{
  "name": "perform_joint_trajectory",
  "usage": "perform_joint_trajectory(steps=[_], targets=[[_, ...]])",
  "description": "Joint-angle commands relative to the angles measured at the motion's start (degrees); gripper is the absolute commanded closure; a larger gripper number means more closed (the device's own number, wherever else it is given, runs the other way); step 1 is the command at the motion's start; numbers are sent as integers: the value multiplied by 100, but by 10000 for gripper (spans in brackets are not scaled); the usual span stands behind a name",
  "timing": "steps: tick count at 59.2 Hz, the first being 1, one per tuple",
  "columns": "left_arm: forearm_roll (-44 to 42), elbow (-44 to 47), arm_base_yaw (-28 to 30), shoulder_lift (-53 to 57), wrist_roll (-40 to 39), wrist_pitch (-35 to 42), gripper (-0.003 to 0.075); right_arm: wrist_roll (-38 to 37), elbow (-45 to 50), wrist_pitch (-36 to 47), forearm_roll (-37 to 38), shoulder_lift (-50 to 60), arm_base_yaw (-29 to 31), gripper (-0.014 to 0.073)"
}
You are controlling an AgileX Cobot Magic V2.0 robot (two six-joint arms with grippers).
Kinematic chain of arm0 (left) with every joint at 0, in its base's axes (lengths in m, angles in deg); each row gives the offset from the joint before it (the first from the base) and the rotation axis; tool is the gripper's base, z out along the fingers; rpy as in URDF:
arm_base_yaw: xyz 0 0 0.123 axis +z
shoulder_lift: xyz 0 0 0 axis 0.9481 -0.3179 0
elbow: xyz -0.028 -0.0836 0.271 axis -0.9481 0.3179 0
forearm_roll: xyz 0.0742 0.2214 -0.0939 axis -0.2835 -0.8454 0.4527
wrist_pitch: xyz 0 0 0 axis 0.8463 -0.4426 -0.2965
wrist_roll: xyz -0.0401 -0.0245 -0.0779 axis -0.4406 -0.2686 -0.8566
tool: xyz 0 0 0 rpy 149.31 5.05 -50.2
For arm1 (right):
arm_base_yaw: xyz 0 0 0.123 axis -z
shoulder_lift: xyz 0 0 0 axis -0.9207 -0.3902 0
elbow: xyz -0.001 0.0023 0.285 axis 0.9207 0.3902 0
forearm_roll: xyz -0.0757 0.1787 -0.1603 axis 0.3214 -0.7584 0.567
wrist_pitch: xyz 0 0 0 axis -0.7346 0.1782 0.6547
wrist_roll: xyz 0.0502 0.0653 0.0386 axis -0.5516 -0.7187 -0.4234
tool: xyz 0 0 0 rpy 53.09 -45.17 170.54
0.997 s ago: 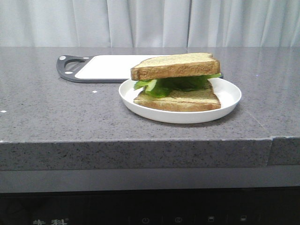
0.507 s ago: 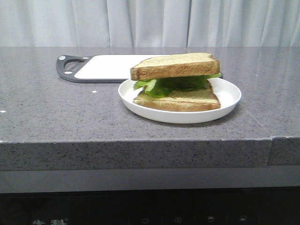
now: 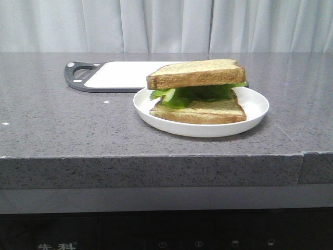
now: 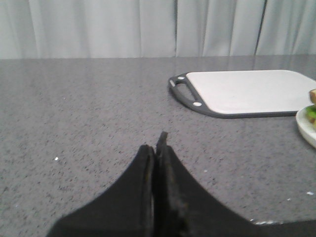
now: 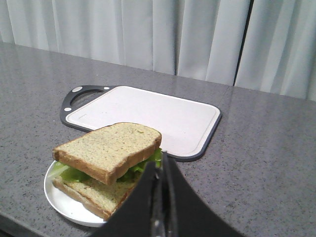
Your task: Left arm grabs bread, right arm adds lettuce
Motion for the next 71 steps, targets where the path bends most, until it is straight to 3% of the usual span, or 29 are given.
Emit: perform_joint_trajectory(steps=[1,8,18,21,71], targets=[[-64,146,253,109,-131,725,741,13,-150,397,-13,-39,20,653],[-64,532,443,109,-131,1034,741,13,-150,390,-13,-39,20,653],[27,1266,420,109,-131,2054,741,13,-150,390,-13,-39,20,653],[39,1209,420,109,-131,1782,741,13,-150,390,-13,-39,20,653],[39,1233,420,109,-131,1758,741,24,-127,457,12,-11,-40,653]])
